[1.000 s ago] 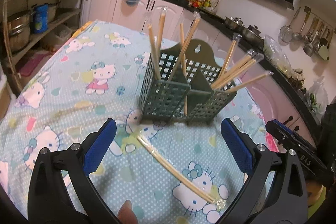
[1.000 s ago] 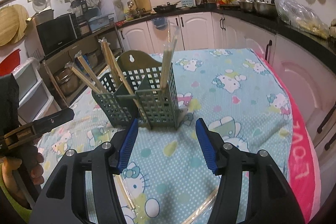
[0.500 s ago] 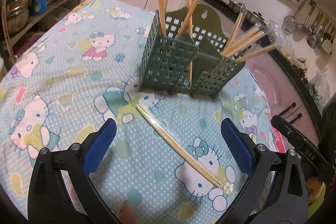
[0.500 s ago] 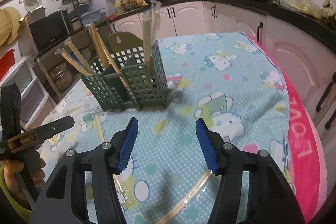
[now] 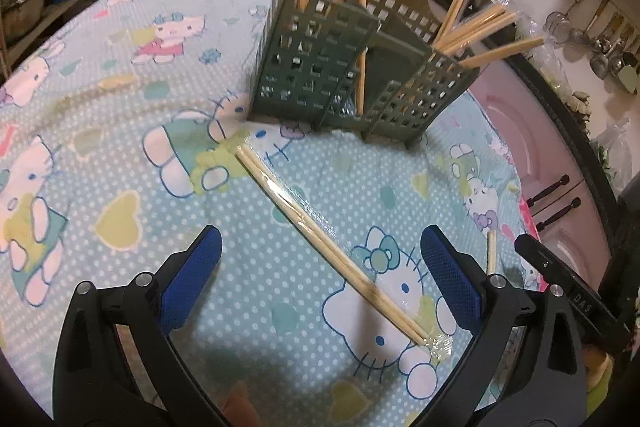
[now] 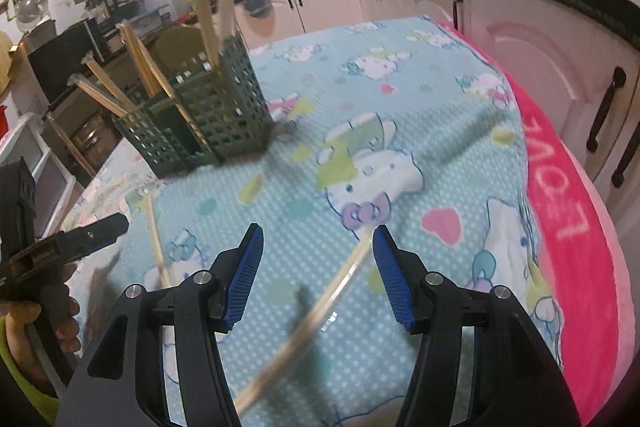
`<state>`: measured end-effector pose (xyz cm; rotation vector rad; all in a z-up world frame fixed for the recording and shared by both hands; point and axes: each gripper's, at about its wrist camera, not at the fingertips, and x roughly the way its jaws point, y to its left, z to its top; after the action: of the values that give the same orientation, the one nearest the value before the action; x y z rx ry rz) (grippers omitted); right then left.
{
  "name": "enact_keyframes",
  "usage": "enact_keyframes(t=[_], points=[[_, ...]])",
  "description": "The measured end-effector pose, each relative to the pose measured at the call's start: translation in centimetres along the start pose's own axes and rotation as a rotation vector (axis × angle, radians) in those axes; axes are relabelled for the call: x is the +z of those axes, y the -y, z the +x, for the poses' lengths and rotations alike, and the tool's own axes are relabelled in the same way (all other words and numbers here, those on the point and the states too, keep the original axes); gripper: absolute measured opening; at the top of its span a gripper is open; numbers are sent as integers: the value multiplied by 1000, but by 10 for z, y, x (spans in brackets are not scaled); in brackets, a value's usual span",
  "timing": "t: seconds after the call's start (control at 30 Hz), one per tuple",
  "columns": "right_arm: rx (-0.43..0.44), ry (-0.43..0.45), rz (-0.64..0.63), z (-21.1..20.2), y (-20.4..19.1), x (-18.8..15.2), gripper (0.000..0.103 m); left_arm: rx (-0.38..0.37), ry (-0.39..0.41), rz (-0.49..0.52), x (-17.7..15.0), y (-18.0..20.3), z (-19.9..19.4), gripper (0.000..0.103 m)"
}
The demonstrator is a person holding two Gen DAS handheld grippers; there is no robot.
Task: Organize utensils
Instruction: 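Withdraw both open grippers from the caddy toward the last wrapped chopsticks, then close the left gripper on a wrapped chopstick while the right gripper grasps the other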
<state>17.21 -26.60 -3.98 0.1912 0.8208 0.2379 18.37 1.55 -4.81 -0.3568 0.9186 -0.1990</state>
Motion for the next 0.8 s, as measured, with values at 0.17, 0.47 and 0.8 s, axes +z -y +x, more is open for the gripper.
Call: enact_keyframes(t=[0.17, 0.47, 0.8], points=[[-11, -43, 19, 12, 8, -4, 55, 0, -32, -26, -2, -7, 14, 82], [-31, -121, 60, 43, 20, 3, 53, 42, -27, -68, 21, -20, 31, 74], [-84, -132, 54, 60, 18, 18, 27, 186, -23, -25, 43, -15, 49, 54]])
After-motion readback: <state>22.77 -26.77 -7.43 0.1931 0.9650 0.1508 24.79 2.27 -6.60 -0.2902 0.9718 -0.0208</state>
